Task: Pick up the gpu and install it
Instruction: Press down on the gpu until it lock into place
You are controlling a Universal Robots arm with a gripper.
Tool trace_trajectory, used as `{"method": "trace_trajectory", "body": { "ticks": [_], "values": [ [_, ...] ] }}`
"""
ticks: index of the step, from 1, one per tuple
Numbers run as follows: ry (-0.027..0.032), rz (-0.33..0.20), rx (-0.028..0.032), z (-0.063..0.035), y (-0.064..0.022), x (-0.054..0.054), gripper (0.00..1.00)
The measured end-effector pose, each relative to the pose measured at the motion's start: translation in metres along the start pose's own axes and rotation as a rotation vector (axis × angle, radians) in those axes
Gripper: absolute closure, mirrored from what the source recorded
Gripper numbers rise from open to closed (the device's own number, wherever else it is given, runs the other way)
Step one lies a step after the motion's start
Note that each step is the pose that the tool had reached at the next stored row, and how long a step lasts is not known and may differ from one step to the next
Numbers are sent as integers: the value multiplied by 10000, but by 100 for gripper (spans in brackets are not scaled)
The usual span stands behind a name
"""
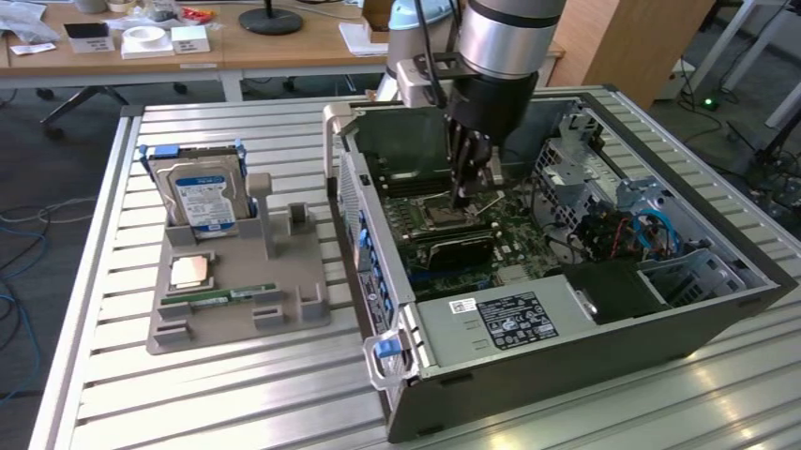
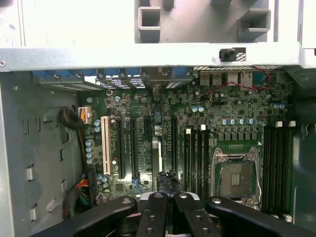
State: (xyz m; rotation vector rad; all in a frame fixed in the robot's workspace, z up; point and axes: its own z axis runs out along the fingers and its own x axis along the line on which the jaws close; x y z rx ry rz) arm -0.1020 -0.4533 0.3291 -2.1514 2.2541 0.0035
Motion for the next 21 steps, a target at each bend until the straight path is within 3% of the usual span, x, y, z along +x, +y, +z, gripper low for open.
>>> {"method": "trace_trajectory", "body": {
  "ticks": [21],
  "values": [
    [-10, 0, -1, 325, -21, -35, 89]
  ]
}}
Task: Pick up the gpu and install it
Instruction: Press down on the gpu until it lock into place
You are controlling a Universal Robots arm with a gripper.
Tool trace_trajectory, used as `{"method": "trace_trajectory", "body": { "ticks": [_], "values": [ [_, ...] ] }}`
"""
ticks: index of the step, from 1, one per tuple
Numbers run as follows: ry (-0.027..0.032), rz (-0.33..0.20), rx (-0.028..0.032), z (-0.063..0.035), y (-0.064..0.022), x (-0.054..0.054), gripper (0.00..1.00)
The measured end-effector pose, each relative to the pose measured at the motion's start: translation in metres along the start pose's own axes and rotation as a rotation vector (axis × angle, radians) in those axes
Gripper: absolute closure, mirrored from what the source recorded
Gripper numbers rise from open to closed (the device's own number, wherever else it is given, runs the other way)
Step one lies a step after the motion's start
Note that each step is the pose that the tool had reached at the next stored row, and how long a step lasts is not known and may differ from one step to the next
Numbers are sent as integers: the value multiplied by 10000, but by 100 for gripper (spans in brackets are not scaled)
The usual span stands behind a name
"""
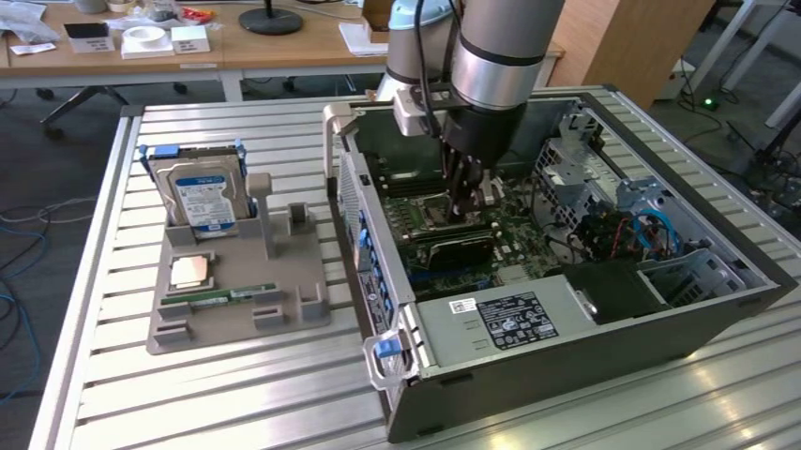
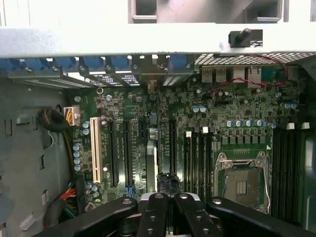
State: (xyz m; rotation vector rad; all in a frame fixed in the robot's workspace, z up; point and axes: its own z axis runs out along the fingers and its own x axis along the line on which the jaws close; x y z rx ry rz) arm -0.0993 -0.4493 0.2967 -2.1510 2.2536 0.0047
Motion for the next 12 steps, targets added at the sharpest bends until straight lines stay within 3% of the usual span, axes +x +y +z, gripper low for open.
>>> {"method": "trace_trajectory", "body": {
  "ticks": [12],
  "values": [
    [-1, 1, 0, 151, -8, 3, 89]
  ]
}}
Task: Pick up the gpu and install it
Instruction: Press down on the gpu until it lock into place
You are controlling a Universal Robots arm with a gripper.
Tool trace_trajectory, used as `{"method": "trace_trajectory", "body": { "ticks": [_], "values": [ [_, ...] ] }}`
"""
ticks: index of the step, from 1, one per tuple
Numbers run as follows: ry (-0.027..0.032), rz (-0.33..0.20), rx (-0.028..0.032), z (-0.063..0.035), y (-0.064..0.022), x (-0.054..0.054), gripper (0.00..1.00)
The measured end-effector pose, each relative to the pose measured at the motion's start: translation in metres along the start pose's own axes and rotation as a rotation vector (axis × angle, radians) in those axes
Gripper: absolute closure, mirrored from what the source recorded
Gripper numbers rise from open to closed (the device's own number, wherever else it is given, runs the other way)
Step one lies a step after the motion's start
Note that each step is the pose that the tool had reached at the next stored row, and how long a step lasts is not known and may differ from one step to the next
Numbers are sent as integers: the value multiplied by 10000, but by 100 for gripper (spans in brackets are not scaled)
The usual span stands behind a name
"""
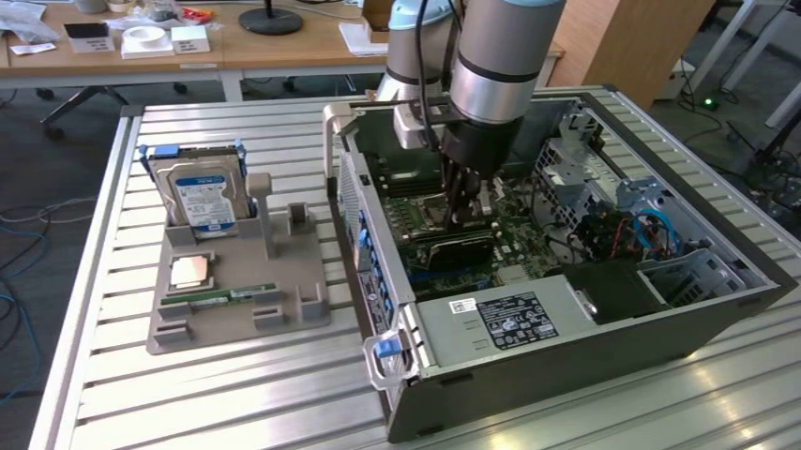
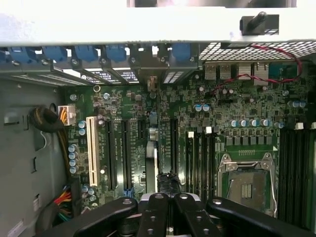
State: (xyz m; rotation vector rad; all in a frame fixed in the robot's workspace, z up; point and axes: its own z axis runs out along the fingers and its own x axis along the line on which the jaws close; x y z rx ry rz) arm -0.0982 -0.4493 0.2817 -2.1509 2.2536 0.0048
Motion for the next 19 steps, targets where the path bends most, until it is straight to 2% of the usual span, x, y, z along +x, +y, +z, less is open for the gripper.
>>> {"method": "trace_trajectory", "body": {
  "ticks": [8, 19],
  "values": [
    [1, 0, -1, 82, 0, 2, 89],
    [8, 0, -3, 127, 1, 4, 89]
  ]
}}
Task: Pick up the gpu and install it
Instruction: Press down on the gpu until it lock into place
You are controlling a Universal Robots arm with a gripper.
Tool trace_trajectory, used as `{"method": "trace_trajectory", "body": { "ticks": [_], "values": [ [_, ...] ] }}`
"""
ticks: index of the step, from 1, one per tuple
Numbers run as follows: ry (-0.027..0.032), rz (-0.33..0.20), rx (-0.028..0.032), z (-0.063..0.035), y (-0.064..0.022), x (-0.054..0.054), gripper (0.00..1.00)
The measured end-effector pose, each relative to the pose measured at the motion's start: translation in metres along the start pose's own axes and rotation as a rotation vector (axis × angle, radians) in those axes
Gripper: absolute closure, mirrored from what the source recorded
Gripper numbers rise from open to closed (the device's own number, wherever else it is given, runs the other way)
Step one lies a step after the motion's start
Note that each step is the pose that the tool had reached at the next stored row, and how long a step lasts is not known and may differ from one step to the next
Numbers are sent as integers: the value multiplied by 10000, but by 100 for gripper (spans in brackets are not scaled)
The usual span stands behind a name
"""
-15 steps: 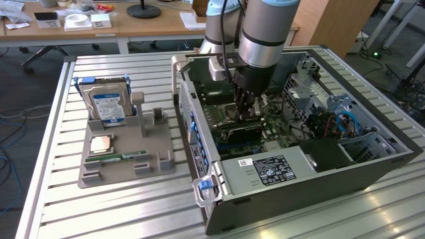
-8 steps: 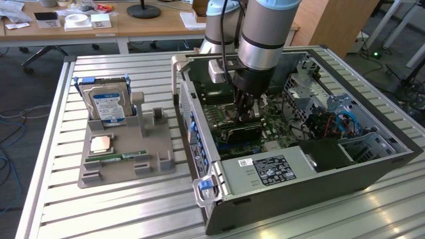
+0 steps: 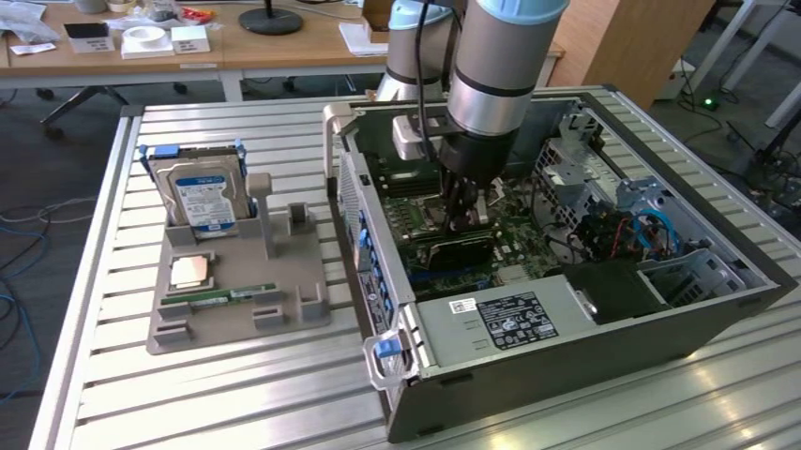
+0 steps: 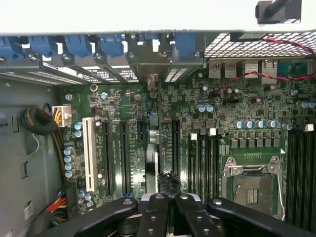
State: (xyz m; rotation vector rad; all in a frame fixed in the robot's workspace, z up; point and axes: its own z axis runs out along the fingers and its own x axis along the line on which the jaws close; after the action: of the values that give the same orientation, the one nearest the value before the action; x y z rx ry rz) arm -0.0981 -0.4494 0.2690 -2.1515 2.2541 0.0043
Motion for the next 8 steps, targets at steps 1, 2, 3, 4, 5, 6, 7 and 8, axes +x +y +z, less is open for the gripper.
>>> {"method": "trace_trajectory", "body": {
  "ticks": [1, 2, 3, 4, 5, 6, 7, 8],
  "values": [
    [0, 1, 1, 2, 0, 1, 89],
    [3, 1, -1, 3, 0, 2, 89],
    [6, 0, -2, 8, 0, 1, 89],
    [5, 0, -2, 13, 0, 2, 89],
    [6, 0, -3, 19, 0, 2, 89],
    [7, 0, -3, 26, 0, 2, 89],
    [7, 0, -3, 32, 0, 2, 89],
    [9, 0, -4, 32, 0, 3, 89]
  ]
}}
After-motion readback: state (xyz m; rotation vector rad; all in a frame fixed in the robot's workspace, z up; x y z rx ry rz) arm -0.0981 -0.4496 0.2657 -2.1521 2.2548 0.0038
